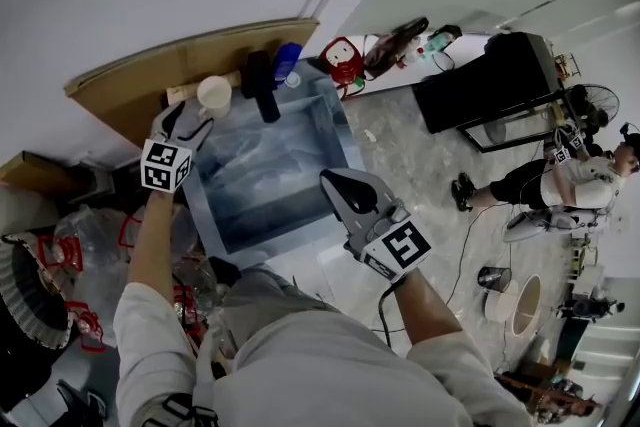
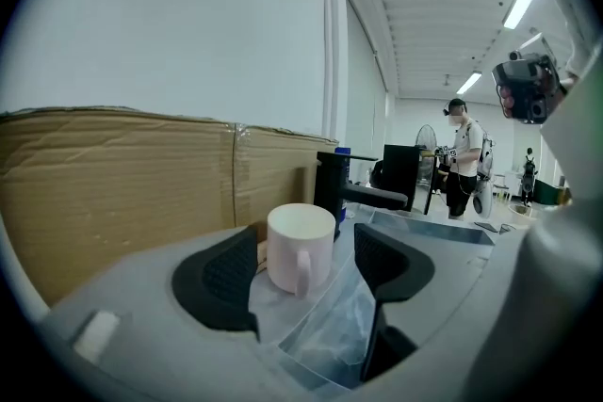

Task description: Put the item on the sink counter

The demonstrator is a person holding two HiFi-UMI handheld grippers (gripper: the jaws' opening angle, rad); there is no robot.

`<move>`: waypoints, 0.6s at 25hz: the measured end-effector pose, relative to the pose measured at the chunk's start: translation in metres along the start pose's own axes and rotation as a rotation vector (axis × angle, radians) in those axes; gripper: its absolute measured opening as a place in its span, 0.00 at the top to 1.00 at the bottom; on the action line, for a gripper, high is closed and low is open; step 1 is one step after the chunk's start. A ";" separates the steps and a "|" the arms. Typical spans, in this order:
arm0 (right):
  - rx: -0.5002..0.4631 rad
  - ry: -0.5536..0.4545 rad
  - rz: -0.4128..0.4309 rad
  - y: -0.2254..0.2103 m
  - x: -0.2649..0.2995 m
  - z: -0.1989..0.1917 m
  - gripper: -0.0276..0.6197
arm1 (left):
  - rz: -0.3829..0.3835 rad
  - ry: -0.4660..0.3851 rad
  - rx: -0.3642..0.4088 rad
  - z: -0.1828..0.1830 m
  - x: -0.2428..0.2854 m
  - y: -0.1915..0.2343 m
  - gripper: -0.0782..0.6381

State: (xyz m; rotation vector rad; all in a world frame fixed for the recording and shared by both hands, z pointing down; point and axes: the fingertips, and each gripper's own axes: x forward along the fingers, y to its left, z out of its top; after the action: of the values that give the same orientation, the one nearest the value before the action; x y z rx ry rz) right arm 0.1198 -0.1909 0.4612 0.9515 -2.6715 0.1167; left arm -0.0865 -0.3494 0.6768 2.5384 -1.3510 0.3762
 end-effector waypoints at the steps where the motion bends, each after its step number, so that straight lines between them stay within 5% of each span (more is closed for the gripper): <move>1: -0.001 -0.007 0.002 0.001 0.001 0.003 0.95 | -0.002 -0.004 0.005 0.005 -0.003 0.000 0.43; 15: -0.015 -0.093 0.040 0.015 0.008 0.041 0.95 | -0.079 -0.081 0.072 0.089 -0.050 -0.041 0.50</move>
State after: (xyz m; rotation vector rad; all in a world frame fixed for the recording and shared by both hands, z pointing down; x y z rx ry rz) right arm 0.0941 -0.1909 0.4253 0.9208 -2.7733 0.0618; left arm -0.0688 -0.3177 0.5725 2.6839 -1.2813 0.3152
